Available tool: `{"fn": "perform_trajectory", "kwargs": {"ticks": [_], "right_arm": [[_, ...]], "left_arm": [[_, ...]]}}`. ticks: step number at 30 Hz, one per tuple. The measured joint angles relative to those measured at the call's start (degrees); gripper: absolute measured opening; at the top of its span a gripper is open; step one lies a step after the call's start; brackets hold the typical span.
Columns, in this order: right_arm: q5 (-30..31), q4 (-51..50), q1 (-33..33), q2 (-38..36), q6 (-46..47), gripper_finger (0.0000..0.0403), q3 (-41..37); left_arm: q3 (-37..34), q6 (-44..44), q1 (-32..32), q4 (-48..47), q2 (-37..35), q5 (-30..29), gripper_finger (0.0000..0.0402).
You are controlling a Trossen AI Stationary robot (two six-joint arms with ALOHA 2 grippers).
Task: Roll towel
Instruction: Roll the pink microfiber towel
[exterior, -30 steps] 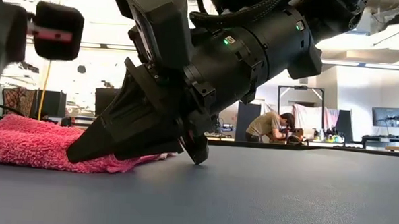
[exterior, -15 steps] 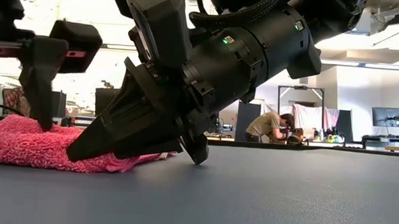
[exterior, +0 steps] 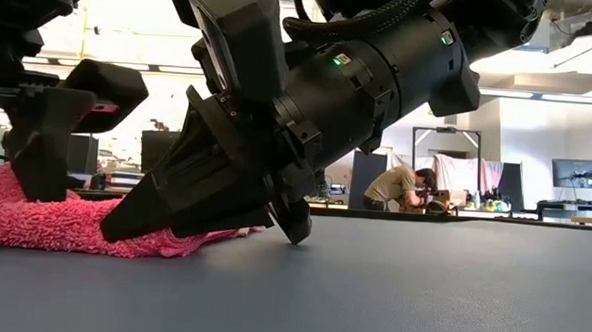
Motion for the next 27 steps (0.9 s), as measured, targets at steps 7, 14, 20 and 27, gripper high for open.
{"fn": "perform_trajectory", "kwargs": {"ticks": [7, 14, 20, 27], "right_arm": [[0.0, 0.0, 0.98, 0.0, -0.66, 0.0029, 0.0], [0.39, -0.36, 1.57, -0.45, -1.53, 0.007, -0.04], [-0.11, -2.46, 1.42, -2.78, -7.64, 0.012, -0.19], [3.27, -8.76, 3.42, -6.15, -14.62, 0.0155, -0.46]], "left_arm": [[-0.04, -4.45, 2.94, -2.93, -0.01, 0.9, 0.0031], [0.0, -7.61, 8.75, -3.93, -0.3, 15.84, 0.0003], [0.04, -8.16, 12.95, -4.23, -0.2, 26.52, 0.0001], [-1.62, -8.25, 15.27, -1.46, -0.18, 40.02, 0.0]]}}
